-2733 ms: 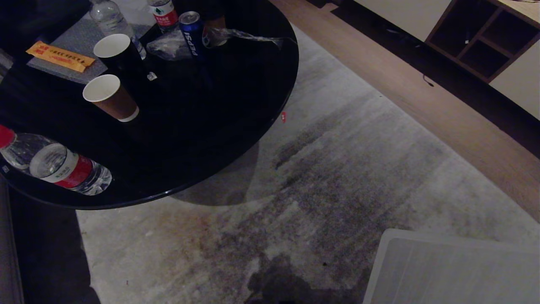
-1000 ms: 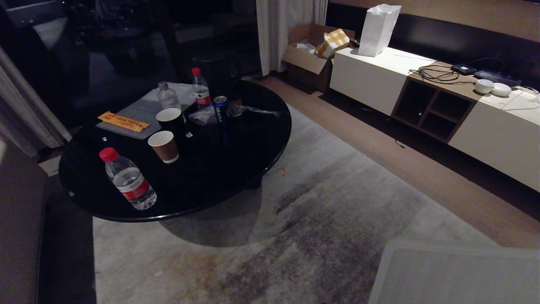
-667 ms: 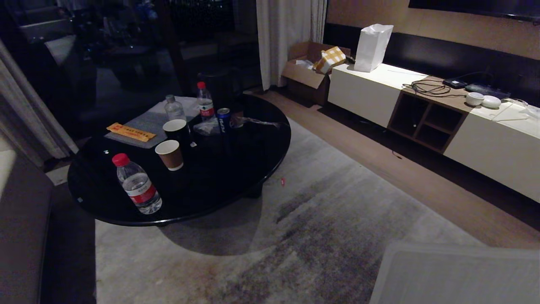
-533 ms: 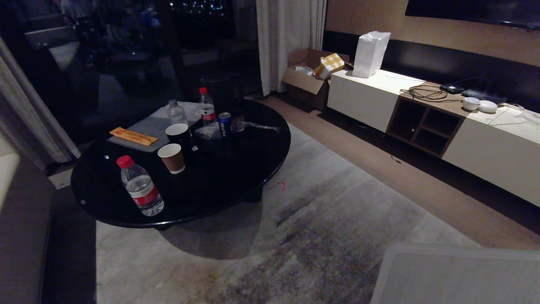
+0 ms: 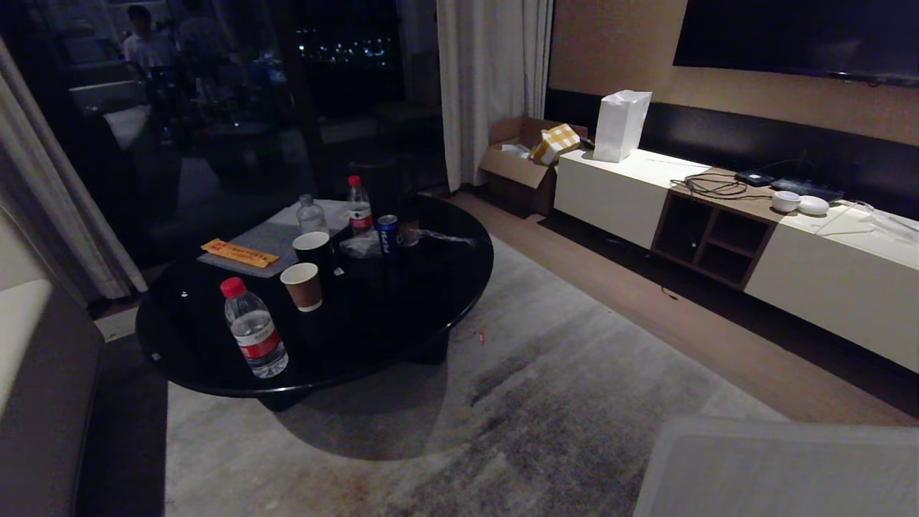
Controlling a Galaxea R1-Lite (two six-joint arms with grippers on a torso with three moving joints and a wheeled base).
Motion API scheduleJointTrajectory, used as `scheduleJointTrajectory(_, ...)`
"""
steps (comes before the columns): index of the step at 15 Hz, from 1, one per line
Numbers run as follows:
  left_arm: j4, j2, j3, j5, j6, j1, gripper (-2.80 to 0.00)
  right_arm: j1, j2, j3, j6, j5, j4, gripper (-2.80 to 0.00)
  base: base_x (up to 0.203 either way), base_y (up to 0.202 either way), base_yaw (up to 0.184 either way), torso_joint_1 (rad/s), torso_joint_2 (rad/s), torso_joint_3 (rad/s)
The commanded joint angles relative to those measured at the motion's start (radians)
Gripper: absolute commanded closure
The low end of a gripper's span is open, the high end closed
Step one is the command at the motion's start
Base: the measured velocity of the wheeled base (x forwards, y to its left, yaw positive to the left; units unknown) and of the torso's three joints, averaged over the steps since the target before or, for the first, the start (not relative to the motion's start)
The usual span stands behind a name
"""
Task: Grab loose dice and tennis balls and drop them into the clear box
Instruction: Close the lid
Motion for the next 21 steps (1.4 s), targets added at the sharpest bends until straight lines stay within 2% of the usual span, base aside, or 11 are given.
scheduleJointTrajectory(1,0.0,0.001,0.002,0.001,0.001,0.0,0.0,-0.001,0.0,0.0,0.0,-0.001,-0.001,0.0,0.0,0.0,0.0,0.0,0.01,0.029)
scheduleJointTrajectory(4,0.0,0.0,0.002,0.001,0.001,0.0,0.0,-0.001,0.001,0.0,0.0,-0.001,-0.001,0.0,0.0,-0.001,0.027,0.001,0.0,0.003)
scheduleJointTrajectory(16,0.0,0.001,0.002,0.002,-0.001,0.0,0.0,0.0,0.0,0.0,0.001,-0.001,-0.001,0.0,0.0,-0.008,0.155,0.002,0.0,0.003)
scheduleJointTrajectory(21,-0.001,0.001,0.002,0.002,-0.008,0.0,0.0,-0.002,0.0,0.0,0.001,-0.001,-0.001,0.0,0.0,0.0,0.013,0.0,0.0,0.001)
